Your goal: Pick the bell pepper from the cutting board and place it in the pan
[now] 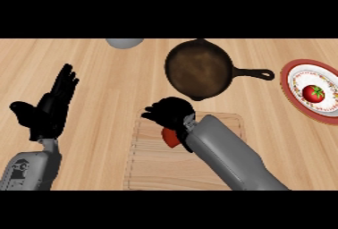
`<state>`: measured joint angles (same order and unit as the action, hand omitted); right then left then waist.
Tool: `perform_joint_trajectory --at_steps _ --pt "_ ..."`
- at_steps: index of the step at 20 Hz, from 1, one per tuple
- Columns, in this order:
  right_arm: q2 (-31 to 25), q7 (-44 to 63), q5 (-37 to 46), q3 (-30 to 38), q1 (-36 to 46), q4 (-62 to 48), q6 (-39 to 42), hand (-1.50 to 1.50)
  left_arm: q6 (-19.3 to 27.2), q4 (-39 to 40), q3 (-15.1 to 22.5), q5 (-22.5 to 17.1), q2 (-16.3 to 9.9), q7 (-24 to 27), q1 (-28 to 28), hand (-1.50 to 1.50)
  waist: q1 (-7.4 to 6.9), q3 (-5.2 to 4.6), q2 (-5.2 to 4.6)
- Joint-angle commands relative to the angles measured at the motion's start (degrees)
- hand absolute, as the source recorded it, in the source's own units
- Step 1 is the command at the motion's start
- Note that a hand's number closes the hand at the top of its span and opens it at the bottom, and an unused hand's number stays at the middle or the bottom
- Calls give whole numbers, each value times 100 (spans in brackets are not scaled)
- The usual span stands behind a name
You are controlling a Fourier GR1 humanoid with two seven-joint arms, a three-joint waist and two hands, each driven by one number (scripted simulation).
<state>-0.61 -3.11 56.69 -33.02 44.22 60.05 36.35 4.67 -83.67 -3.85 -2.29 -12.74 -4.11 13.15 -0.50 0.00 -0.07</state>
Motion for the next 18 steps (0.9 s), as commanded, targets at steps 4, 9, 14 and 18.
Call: perform_joint_trajectory --at_steps 4,9,14,18 --pt "58 -370 205 92 302 -902 -252 -150 -194 136 -238 -92 -63 157 -55 0 -18 -1 -8" --pt "60 -77 -225 -409 176 -949 -316 -150 -7 -161 -91 98 9 -400 297 0 -46 1 -5" --pt "58 -1170 336 -405 160 -1051 -630 150 63 -543 98 186 231 -402 -104 0 -34 2 1" --pt "59 -1000 300 -393 -31 -628 -384 150 103 -7 -88 286 212 -61 184 0 20 0 5"
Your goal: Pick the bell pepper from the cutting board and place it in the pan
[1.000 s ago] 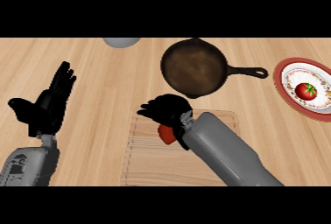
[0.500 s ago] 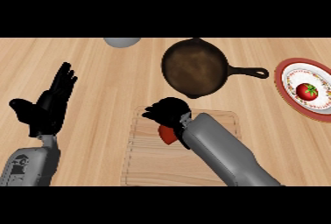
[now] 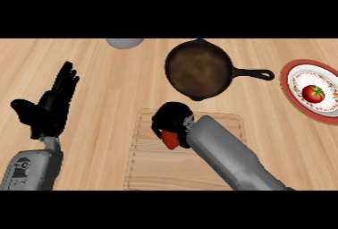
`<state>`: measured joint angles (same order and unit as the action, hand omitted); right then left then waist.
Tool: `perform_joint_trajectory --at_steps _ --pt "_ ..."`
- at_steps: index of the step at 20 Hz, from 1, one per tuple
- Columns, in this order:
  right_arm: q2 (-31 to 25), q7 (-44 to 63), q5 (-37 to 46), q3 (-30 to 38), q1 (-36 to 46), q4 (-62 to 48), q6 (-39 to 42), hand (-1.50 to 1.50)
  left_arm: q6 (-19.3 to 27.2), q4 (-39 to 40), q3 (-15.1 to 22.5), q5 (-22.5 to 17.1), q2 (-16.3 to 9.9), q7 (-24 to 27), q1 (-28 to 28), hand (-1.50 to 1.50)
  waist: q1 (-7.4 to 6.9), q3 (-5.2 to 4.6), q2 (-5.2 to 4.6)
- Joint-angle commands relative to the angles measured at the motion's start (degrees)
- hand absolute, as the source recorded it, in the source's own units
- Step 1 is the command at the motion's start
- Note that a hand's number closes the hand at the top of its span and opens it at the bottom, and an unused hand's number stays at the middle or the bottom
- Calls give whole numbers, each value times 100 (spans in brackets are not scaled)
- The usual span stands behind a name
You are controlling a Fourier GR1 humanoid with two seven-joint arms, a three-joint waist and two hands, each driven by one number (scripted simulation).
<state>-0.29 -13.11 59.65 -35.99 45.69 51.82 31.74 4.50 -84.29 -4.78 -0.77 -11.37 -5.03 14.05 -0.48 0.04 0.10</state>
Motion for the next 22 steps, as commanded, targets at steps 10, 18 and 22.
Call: perform_joint_trajectory --at_steps 10,18,22 --pt "29 2858 -1133 30 -925 858 -1008 150 -75 122 191 110 192 81 -14 0 -221 -3 38" --pt "29 5444 -1210 -700 -373 2579 -3016 150 -157 204 68 18 80 37 81 0 -252 -8 64" --pt "29 6817 -1263 -1359 -69 3306 -3762 150 -136 167 44 51 20 -68 171 0 -240 -8 60"
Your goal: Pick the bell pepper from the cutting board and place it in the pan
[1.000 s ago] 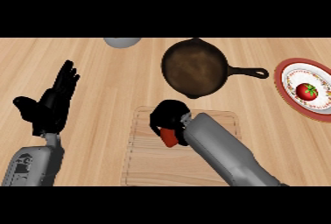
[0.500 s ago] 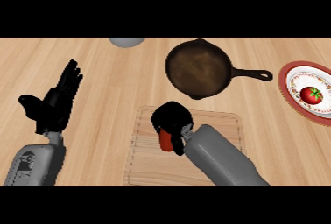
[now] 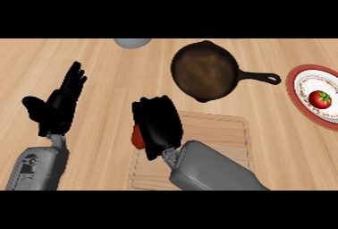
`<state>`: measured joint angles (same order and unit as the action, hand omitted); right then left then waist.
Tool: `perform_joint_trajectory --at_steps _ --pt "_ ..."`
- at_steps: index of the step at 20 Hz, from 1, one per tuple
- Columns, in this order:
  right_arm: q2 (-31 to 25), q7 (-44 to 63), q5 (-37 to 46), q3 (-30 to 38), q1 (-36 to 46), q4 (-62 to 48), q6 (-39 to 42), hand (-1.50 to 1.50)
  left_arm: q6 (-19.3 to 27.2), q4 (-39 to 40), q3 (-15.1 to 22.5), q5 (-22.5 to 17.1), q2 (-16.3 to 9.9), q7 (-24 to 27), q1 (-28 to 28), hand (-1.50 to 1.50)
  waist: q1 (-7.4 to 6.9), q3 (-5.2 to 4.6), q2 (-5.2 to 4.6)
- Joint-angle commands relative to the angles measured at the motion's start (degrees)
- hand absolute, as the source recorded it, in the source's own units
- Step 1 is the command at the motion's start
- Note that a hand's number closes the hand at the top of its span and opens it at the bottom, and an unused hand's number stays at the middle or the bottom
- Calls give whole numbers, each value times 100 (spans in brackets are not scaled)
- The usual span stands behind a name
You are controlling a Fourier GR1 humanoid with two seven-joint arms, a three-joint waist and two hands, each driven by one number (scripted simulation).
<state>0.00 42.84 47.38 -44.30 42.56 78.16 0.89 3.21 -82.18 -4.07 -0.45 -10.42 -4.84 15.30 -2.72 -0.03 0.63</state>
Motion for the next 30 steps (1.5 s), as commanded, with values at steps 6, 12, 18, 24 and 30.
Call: perform_joint_trajectory --at_steps 6,12,18,24,30 --pt "0 1958 -202 -265 1375 -35 -1570 150 116 -262 83 109 74 -103 -97 0 34 -2 -70" --pt "-1 891 -398 938 1034 -350 -2370 150 199 -64 -110 78 33 -51 64 0 200 5 -93" --pt "-412 -457 -750 1976 1482 -1951 -2411 150 52 -295 -108 33 -74 -168 31 0 140 2 -113" --pt "-922 -1773 -574 2367 1431 -3438 -3042 150 24 -198 -31 84 35 111 -186 0 58 3 -155" --pt "-1250 -3017 -848 3031 1728 -4928 -3586 150 -83 -102 -9 63 29 243 -67 0 -87 9 -223"
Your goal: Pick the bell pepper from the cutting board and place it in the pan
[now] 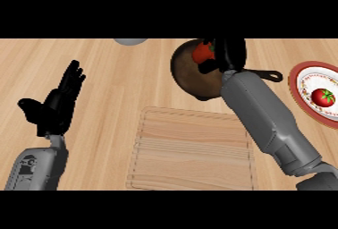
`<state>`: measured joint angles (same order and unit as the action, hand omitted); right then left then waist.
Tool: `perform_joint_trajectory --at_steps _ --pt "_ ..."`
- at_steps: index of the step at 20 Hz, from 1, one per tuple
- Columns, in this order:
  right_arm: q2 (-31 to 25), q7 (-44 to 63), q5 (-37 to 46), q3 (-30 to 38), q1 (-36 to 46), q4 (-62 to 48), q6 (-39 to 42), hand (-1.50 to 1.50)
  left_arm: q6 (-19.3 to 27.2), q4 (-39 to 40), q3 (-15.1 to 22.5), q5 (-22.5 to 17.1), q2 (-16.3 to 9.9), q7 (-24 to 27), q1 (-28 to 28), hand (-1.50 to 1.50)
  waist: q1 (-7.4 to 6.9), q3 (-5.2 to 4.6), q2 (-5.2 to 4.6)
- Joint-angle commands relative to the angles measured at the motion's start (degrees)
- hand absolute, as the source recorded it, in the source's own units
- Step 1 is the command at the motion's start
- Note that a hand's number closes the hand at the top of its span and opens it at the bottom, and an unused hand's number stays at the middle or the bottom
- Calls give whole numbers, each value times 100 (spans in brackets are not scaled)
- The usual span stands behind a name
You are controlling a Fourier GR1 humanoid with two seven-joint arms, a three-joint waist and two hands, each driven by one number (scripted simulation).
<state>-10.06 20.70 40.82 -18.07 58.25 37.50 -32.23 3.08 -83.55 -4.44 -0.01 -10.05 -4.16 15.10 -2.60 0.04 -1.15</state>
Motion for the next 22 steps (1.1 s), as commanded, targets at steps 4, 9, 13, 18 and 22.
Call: perform_joint_trajectory --at_steps 4,9,13,18,22 --pt "-166 -1368 -399 789 323 -1599 -548 150 -36 -237 18 -16 -22 -100 -43 0 -146 7 -37" --pt "-188 -1982 -1034 1385 348 -1924 -230 150 34 -90 138 34 127 -183 319 0 -210 18 -128" --pt "-44 -2140 -1600 1748 270 -2219 1120 -150 -66 -48 46 -43 10 -256 278 0 -215 21 -132" --pt "-101 -2791 -1720 1988 302 -2536 1124 -150 83 -199 282 174 206 -98 121 0 -314 20 -131" --pt "-139 -3792 -2117 2434 -32 -2302 785 -150 -80 -198 70 -40 46 -141 56 0 -189 21 -72"
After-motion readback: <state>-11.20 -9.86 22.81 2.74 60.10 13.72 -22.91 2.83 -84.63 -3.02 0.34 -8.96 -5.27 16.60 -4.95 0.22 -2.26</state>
